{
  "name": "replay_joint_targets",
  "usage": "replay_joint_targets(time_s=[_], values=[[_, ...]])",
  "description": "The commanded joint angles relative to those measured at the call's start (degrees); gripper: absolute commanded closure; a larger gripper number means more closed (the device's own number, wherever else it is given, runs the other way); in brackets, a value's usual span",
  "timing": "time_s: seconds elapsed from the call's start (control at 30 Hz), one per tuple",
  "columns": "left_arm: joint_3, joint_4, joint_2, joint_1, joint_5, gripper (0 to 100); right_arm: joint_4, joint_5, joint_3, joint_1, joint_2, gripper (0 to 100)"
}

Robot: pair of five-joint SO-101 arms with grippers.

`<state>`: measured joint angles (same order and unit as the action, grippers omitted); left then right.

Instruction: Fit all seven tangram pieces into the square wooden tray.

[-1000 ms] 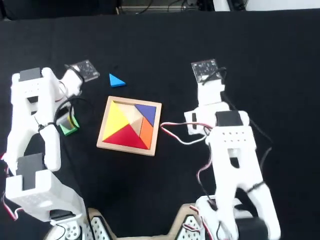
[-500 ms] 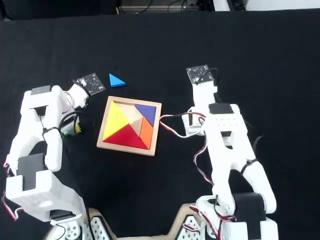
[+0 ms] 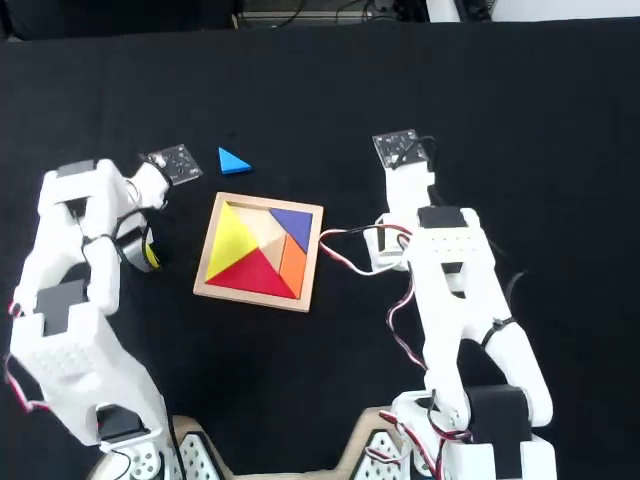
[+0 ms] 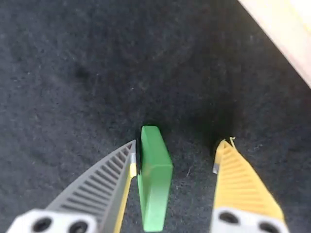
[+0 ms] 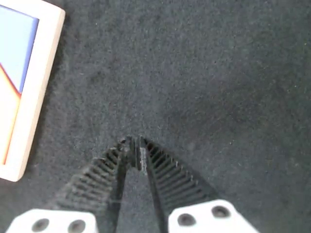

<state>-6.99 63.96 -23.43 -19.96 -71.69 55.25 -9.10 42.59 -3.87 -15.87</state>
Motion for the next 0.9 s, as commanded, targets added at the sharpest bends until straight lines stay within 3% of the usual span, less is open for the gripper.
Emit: replay_joint_targets(time_s=[0.0, 0.1, 0.5, 0.87], values=[[9.63, 9.32, -1.93, -2.59, -0.7, 75, -0.79, -0.44, -2.95, 0.26, -0.13, 98.7], [15.16, 15.38, -2.46, -2.86, -0.97, 75, -0.79, -0.53, -2.95, 0.26, -0.13, 98.7], [14.55, 17.41, -2.55, -2.42, -2.55, 75, -0.79, -0.79, -2.95, 0.26, -0.13, 98.7], [5.32, 7.03, -2.64, 0.22, 0.88, 75, -0.79, -0.88, -2.95, 0.18, -0.13, 98.7]])
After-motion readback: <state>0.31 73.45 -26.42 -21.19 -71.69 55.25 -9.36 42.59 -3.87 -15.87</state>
